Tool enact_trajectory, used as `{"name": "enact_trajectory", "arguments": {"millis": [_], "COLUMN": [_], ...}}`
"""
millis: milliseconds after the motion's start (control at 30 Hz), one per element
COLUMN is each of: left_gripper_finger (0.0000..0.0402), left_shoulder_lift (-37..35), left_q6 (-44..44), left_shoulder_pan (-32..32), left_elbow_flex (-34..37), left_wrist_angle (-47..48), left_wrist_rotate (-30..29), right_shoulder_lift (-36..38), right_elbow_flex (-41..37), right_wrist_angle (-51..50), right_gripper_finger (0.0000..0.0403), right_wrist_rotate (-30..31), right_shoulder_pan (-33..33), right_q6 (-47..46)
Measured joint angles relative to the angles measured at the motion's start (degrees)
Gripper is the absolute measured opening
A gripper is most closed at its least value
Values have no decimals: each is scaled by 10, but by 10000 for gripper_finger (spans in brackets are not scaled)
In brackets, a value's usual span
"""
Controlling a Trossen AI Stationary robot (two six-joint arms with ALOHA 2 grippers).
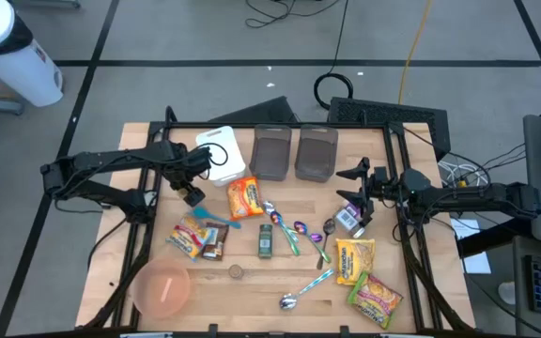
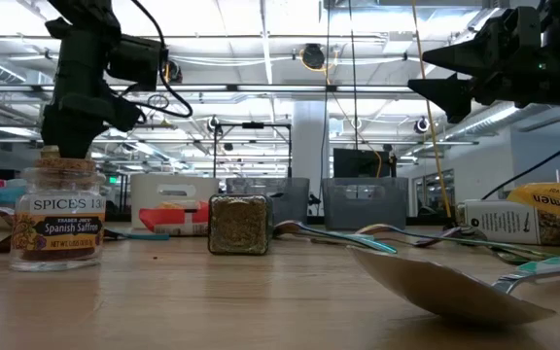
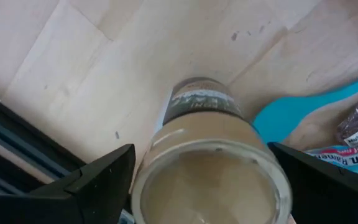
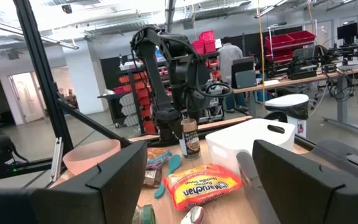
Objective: Pick & Place Food Item
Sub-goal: Put the gold seasoning bottle into the left black bin
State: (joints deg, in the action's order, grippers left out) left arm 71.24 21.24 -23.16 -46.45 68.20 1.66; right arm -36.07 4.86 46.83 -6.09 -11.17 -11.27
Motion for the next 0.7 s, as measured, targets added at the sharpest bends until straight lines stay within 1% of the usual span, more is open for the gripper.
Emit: {"name": "enact_trajectory", "arguments": {"millis": [333, 700], "left_gripper_finger": [365, 365], "left_shoulder_lift": [0, 0], "left_q6": [-6, -13], "left_shoulder_pan": [0, 0], "left_elbow_flex": [33, 54], "left_wrist_angle": [-54, -83], "left_wrist_rotate": [11, 9], "right_shoulder_lift": [0, 0], "right_elbow_flex": [0, 0], "right_wrist_angle": [-1, -2], "right_gripper_finger": [283, 283], "right_wrist_rotate": [0, 0], "right_shoulder_pan": [0, 0], "right_q6": [0, 0]}}
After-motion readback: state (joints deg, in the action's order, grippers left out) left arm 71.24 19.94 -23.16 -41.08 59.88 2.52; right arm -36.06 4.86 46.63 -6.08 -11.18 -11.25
